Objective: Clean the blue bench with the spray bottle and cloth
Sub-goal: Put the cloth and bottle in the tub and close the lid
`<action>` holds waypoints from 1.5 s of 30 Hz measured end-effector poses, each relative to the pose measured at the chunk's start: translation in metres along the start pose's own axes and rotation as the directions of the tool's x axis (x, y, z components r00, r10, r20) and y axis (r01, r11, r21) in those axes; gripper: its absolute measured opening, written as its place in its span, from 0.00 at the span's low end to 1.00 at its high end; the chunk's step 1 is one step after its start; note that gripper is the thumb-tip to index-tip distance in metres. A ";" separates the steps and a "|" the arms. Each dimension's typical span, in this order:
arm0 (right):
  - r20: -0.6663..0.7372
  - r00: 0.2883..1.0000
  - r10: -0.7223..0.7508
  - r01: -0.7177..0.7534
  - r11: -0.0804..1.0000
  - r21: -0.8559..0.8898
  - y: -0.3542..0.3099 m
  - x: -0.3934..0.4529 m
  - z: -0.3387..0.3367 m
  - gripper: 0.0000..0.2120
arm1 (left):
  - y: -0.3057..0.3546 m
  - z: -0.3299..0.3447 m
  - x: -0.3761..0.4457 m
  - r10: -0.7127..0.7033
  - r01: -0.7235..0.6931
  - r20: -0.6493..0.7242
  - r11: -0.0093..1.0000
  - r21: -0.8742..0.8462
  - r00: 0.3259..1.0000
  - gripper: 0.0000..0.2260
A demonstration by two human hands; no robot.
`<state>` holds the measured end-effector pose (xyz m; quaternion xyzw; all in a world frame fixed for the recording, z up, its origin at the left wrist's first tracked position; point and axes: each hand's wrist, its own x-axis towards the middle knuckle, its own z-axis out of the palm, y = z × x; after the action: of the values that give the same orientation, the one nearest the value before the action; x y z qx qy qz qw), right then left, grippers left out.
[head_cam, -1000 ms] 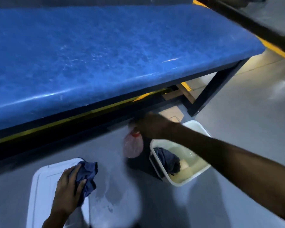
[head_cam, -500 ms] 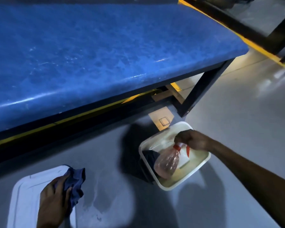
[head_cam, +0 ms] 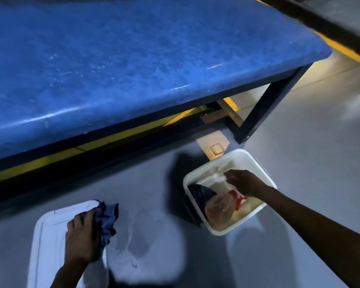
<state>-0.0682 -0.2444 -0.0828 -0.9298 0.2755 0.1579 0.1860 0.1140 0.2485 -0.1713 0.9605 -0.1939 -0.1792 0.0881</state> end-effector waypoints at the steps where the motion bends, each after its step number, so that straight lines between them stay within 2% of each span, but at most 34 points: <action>1: -0.024 1.000 -0.004 0.005 1.000 0.028 -0.001 -0.002 -0.001 0.15 | 0.001 -0.001 -0.001 -0.004 0.004 0.006 1.000 0.005 1.000 0.38; 4: -0.076 0.997 -0.029 0.037 0.994 0.101 -0.008 -0.011 -0.010 0.14 | 0.007 -0.009 -0.004 -0.014 0.014 -0.007 1.000 -0.022 1.000 0.38; 6: -0.086 0.993 -0.080 0.091 0.987 0.135 -0.011 -0.015 -0.018 0.14 | 0.022 -0.021 -0.003 0.015 -0.029 -0.102 0.991 -0.133 0.995 0.29; 8: -0.121 0.987 -0.105 0.123 0.981 0.153 -0.012 -0.016 -0.029 0.13 | 0.051 -0.040 -0.002 0.118 -0.176 -0.219 0.946 -0.272 0.969 0.22; 10: -0.129 0.983 -0.128 0.143 0.983 0.113 -0.010 -0.018 -0.037 0.13 | 0.095 -0.065 -0.003 0.230 -0.328 -0.291 0.875 -0.356 0.929 0.22; 13: -0.162 0.978 -0.130 0.144 0.986 0.078 -0.003 -0.021 -0.046 0.14 | 0.170 -0.103 -0.015 0.401 -0.552 -0.395 0.713 -0.431 0.826 0.21; 16: -0.153 0.986 -0.061 0.083 0.987 0.136 0.006 -0.022 -0.053 0.14 | 0.240 -0.128 -0.030 0.568 -0.767 -0.518 0.508 -0.391 0.640 0.22; 17: -0.140 0.990 -0.013 0.037 0.985 0.171 0.010 -0.022 -0.056 0.14 | 0.261 -0.130 -0.033 0.608 -0.805 -0.528 0.458 -0.377 0.593 0.22; 18: -0.123 0.992 0.039 -0.009 0.972 0.235 0.014 -0.023 -0.060 0.15 | 0.280 -0.129 -0.034 0.639 -0.819 -0.513 0.436 -0.372 0.573 0.22; 21: -0.134 0.983 0.125 -0.056 0.901 0.431 0.028 -0.028 -0.073 0.13 | 0.324 -0.103 -0.031 0.684 -0.793 -0.402 0.503 -0.344 0.608 0.23; 25: -0.252 0.942 0.221 -0.086 0.886 0.456 0.040 -0.029 -0.079 0.12 | 0.356 -0.044 -0.005 0.681 -0.686 -0.091 0.714 -0.137 0.727 0.24; 27: -0.267 0.937 0.226 -0.082 0.883 0.462 0.041 -0.028 -0.076 0.11 | 0.360 -0.020 0.009 0.641 -0.639 0.042 0.767 -0.051 0.766 0.22; 29: -0.272 0.939 0.209 -0.064 0.886 0.460 0.037 -0.028 -0.074 0.11 | 0.357 -0.009 0.023 0.636 -0.640 0.113 0.768 -0.003 0.763 0.18; 31: -0.290 0.943 0.164 -0.024 0.902 0.431 0.024 -0.027 -0.076 0.10 | 0.345 -0.011 0.030 0.677 -0.668 0.130 0.736 -0.110 0.724 0.16; 33: -0.334 0.940 0.075 0.056 0.929 0.366 0.001 -0.022 -0.082 0.11 | 0.323 -0.026 0.028 0.693 -0.656 -0.004 0.679 -0.329 0.721 0.15; 34: -0.362 0.932 0.014 0.116 0.935 0.335 -0.015 -0.019 -0.085 0.11 | 0.305 -0.034 0.029 0.665 -0.644 -0.108 0.651 -0.402 0.739 0.15; 36: -0.409 0.901 -0.143 0.270 0.923 0.273 -0.052 -0.011 -0.091 0.11 | 0.258 -0.050 0.031 0.512 -0.592 -0.298 0.684 -0.425 0.805 0.14; 38: -0.400 0.852 -0.338 0.437 0.879 0.189 -0.100 0.000 -0.093 0.10 | 0.198 -0.060 0.030 0.283 -0.499 -0.461 0.736 -0.457 0.841 0.13; 40: -0.330 0.771 -0.545 0.598 0.798 0.080 -0.155 0.011 -0.085 0.09 | 0.132 -0.061 0.019 -0.028 -0.348 -0.526 0.720 -0.600 0.850 0.13; 42: -0.206 0.659 -0.724 0.742 0.670 0.018 -0.209 0.019 -0.067 0.10 | 0.073 -0.054 -0.003 -0.387 -0.147 -0.493 0.652 -0.744 0.779 0.16; 44: -0.049 0.580 -0.813 0.814 0.581 -0.012 -0.259 0.029 -0.038 0.13 | 0.028 -0.036 -0.032 -0.694 0.069 -0.377 0.523 -0.850 0.613 0.17; 45: 0.048 0.589 -0.807 0.808 0.587 -0.043 -0.284 0.036 -0.020 0.13 | 0.012 -0.025 -0.048 -0.799 0.164 -0.297 0.437 -0.884 0.523 0.18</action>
<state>0.1266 -0.0480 -0.0054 -0.9569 -0.1829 0.0756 0.2123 0.0783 0.2593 -0.1306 0.8219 0.2652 0.1107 0.4919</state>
